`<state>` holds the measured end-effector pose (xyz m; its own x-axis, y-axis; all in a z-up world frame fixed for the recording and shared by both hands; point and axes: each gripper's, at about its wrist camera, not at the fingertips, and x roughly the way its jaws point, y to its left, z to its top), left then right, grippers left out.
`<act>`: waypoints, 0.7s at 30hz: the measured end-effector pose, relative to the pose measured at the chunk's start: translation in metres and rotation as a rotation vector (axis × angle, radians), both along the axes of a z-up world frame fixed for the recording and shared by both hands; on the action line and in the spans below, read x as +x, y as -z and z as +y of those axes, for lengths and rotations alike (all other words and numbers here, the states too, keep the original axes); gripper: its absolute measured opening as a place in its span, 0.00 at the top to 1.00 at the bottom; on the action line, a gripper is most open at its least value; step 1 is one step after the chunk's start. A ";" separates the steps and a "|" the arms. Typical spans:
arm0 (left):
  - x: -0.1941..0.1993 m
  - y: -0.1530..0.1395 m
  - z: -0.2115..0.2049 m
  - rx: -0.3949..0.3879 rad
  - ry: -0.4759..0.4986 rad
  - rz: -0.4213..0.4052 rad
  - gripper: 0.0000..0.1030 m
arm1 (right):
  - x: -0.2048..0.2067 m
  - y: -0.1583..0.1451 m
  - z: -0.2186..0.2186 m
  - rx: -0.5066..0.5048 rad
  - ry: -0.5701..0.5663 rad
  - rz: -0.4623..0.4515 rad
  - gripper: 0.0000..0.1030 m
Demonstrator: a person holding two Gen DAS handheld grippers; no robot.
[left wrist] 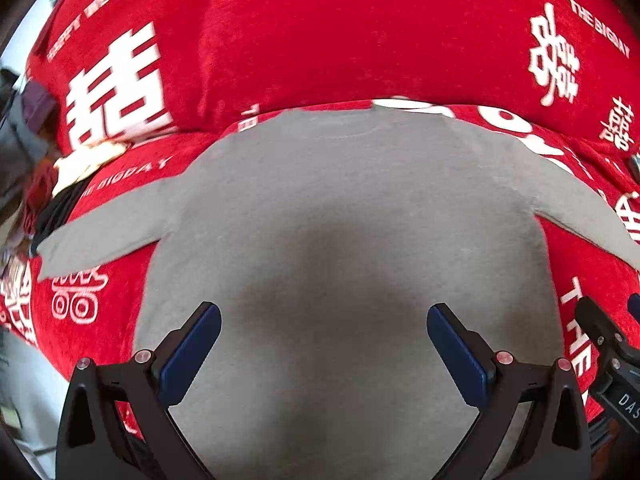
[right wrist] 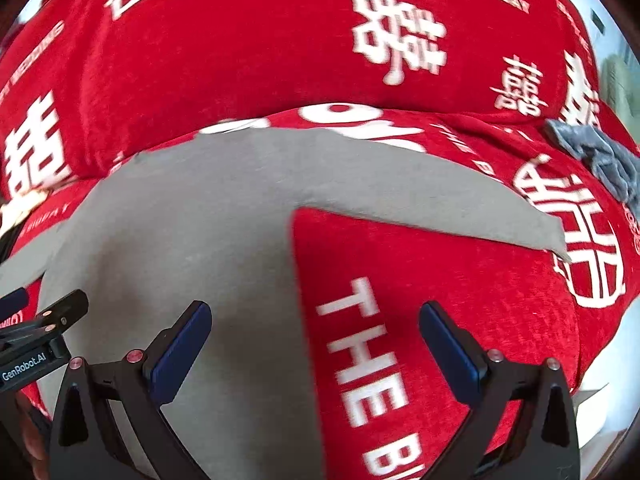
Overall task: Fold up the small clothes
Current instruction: 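Grasp the sweatshirt sleeve with the right gripper and lift it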
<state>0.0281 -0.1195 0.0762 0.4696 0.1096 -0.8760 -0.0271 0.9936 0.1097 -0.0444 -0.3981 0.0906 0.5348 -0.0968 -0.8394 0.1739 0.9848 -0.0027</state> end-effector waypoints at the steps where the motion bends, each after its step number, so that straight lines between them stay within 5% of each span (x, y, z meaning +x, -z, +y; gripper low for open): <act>1: 0.003 0.000 -0.005 0.004 0.007 0.000 0.00 | 0.001 0.001 -0.010 0.006 0.019 0.001 0.00; 21: 0.065 0.023 -0.126 0.117 0.167 0.014 0.00 | 0.010 0.041 -0.200 0.066 0.350 0.038 0.00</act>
<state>0.0928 -0.2456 0.0527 0.4778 0.1324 -0.8684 0.1391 0.9647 0.2236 -0.0344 -0.5980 0.0497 0.4473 -0.2134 -0.8686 0.5019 0.8637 0.0462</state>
